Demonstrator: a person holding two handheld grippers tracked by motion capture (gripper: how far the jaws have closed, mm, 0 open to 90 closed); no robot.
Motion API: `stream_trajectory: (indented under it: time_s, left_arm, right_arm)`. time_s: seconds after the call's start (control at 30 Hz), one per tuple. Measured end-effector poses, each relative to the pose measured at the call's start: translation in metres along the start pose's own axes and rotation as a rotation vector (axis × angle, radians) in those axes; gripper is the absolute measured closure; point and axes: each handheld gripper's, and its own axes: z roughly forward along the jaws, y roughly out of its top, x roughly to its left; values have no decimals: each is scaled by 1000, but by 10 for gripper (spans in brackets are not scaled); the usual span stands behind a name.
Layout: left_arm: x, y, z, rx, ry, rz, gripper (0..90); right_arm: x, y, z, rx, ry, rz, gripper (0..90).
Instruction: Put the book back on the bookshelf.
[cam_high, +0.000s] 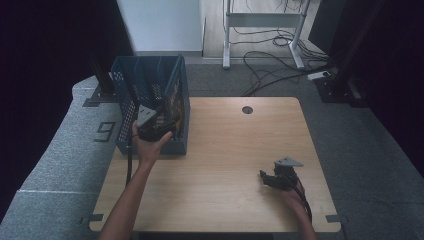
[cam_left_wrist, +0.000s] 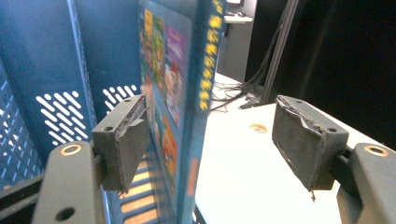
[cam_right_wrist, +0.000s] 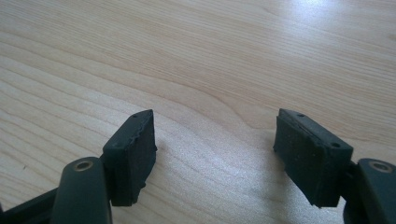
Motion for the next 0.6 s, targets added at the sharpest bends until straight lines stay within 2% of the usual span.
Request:
stream_trajectory:
  time_s: [0.37, 0.6]
  left_arm:
    - [-13, -18, -21, 39, -49, 2, 276]
    - [-20, -33, -37, 79, -101, -3, 276]
  right_arm:
    - [0, 0, 0, 2, -5, -2, 286]
    - [-1, 0, 0, 0, 5, 9, 286]
